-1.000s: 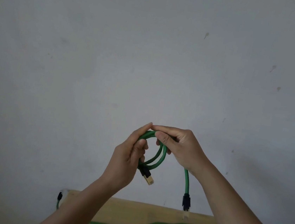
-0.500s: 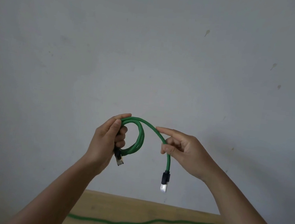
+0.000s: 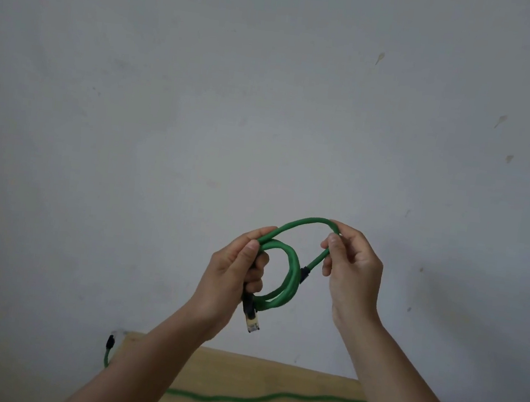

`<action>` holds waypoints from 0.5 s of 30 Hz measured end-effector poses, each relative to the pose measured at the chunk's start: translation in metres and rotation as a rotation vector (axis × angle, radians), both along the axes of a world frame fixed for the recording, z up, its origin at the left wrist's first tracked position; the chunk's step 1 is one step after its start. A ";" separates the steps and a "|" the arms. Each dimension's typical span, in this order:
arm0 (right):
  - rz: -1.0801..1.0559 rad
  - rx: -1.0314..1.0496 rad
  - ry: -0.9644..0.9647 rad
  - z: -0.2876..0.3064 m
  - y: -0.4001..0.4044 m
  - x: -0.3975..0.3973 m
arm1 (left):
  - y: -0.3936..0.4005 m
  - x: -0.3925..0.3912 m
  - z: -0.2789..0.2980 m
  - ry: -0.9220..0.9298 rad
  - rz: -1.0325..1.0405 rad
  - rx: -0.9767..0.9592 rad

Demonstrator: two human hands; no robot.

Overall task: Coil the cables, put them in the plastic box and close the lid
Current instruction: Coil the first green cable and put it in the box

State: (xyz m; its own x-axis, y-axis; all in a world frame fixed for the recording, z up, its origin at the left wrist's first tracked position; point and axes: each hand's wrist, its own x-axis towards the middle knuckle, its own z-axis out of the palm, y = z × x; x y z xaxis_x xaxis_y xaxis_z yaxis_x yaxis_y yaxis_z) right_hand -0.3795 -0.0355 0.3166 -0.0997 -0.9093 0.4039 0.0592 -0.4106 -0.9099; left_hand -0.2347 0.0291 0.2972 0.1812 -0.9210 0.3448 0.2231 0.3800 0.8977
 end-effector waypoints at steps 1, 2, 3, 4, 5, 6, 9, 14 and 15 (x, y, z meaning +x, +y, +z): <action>-0.025 -0.006 0.015 -0.001 -0.001 -0.001 | 0.000 -0.001 0.000 0.005 -0.013 0.004; -0.049 -0.022 0.038 -0.001 -0.001 -0.002 | 0.000 -0.001 0.000 0.010 -0.025 0.007; -0.068 -0.043 0.063 -0.001 -0.002 -0.003 | 0.000 -0.001 0.001 0.017 -0.038 0.011; -0.079 -0.061 0.081 0.000 -0.002 -0.004 | 0.000 -0.001 0.001 0.023 -0.048 0.015; -0.082 -0.068 0.086 0.001 -0.002 -0.004 | 0.000 -0.001 0.001 0.029 -0.057 0.017; -0.080 -0.061 0.076 0.002 -0.002 -0.004 | -0.001 -0.001 0.001 0.032 -0.062 0.018; -0.014 0.045 -0.016 0.002 0.000 0.001 | -0.002 -0.001 0.001 0.043 -0.057 0.013; 0.234 0.360 -0.235 -0.001 0.002 0.007 | -0.003 0.005 0.000 0.078 -0.056 0.021; 0.276 0.407 -0.258 0.000 0.001 0.006 | -0.002 0.006 0.000 0.082 -0.062 0.023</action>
State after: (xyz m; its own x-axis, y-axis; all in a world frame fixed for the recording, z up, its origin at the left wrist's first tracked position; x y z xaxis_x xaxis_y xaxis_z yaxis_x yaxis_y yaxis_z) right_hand -0.3736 -0.0340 0.3163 0.1153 -0.9933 0.0084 0.3567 0.0335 -0.9336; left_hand -0.2283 0.0267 0.2969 0.1504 -0.9389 0.3097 0.3187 0.3426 0.8838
